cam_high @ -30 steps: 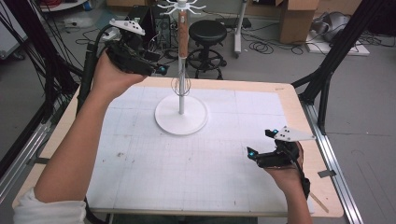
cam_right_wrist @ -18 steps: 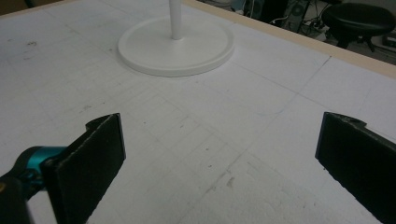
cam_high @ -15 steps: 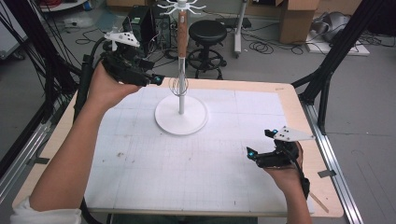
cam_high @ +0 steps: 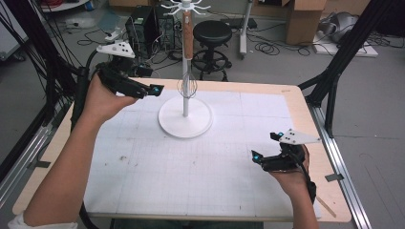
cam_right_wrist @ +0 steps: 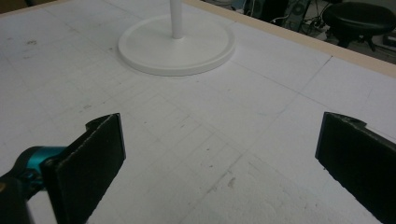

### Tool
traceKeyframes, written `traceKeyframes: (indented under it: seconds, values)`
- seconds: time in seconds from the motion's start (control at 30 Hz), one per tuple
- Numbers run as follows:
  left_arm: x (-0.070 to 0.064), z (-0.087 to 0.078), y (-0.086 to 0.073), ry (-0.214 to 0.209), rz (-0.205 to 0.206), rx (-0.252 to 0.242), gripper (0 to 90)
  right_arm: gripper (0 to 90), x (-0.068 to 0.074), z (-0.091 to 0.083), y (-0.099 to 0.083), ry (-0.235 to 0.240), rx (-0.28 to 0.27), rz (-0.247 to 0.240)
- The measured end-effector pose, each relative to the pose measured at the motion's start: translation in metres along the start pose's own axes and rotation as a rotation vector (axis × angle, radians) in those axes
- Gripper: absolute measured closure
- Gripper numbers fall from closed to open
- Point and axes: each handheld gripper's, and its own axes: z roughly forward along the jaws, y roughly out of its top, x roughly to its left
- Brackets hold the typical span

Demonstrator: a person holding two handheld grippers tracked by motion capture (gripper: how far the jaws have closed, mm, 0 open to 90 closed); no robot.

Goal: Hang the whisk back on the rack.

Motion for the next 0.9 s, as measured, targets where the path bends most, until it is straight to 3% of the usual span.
traceKeyframes:
  seconds: [0.37,0.9]
  values:
    - [-0.004,0.002,-0.033,-0.031,-0.015,-0.025,16.5,0.4,0.0,0.0,0.0,-0.001,-0.001,-0.001]
    - [-0.007,0.014,-0.082,-0.024,-0.03,-0.012,9.1,0.4,0.0,-0.001,0.001,-0.001,-0.01,-0.002]
